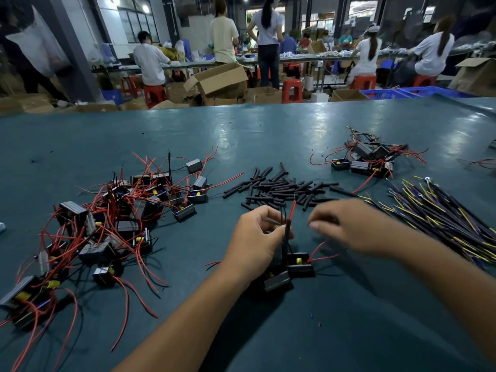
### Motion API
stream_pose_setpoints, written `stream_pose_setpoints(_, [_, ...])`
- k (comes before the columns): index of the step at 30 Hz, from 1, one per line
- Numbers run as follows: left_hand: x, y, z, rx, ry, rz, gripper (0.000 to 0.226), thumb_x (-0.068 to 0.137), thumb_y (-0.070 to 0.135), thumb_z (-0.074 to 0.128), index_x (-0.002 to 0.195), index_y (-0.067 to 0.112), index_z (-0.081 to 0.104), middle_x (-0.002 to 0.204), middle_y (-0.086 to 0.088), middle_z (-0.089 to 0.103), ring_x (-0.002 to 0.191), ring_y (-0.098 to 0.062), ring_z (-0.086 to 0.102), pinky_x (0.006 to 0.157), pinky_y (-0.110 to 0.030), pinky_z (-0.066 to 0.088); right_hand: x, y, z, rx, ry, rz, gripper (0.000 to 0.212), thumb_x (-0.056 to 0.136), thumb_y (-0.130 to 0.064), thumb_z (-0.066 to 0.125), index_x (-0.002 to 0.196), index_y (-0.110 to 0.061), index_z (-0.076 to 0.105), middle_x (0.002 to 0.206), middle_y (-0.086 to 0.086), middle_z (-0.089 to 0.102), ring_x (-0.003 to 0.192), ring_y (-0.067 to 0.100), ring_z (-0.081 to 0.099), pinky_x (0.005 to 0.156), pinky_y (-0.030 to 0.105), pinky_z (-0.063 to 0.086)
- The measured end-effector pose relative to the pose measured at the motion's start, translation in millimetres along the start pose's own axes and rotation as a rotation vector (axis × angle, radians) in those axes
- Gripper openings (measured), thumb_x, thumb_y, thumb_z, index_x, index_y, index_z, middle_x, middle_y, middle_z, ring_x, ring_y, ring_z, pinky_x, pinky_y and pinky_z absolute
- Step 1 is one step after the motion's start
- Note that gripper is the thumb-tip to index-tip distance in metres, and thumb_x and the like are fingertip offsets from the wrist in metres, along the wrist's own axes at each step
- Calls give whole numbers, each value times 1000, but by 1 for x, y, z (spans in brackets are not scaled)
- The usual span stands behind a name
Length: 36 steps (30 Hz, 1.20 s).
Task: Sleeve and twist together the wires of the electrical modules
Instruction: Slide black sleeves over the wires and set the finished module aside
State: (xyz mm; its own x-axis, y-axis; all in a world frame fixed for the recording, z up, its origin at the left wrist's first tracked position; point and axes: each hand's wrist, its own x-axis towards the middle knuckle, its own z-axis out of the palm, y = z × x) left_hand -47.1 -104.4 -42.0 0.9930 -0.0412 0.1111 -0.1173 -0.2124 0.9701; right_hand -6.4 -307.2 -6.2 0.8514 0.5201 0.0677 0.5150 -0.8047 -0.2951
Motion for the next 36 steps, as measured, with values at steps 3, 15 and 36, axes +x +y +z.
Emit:
stream_pose_setpoints(3, [0, -3, 1, 49, -1, 40, 11, 95, 13, 67, 93, 24, 66, 76, 0, 75, 47, -7, 45, 47, -23, 40, 36, 43, -14, -153, 145, 225, 19, 98, -20, 56, 111, -15, 68, 111, 6, 70, 103, 24, 62, 89, 32, 48])
stream_pose_setpoints(15, [-4, -4, 3, 41, -7, 110, 35, 100, 19, 60, 101, 54, 61, 72, 3, 62, 45, -7, 46, 45, -20, 41, 78, 107, -6, -316, -3, 433, 19, 100, -32, 53, 101, -14, 49, 108, 12, 63, 98, 32, 57, 84, 41, 50])
stream_pose_setpoints(36, [-4, -8, 5, 206, -91, 216, 34, 100, 5, 56, 115, 30, 74, 74, 23, 66, 56, 9, 55, 54, -5, 37, -22, -2, -8, -57, 423, -284, 37, 91, -18, 67, 128, -17, 63, 111, 1, 61, 106, 23, 58, 81, 43, 54])
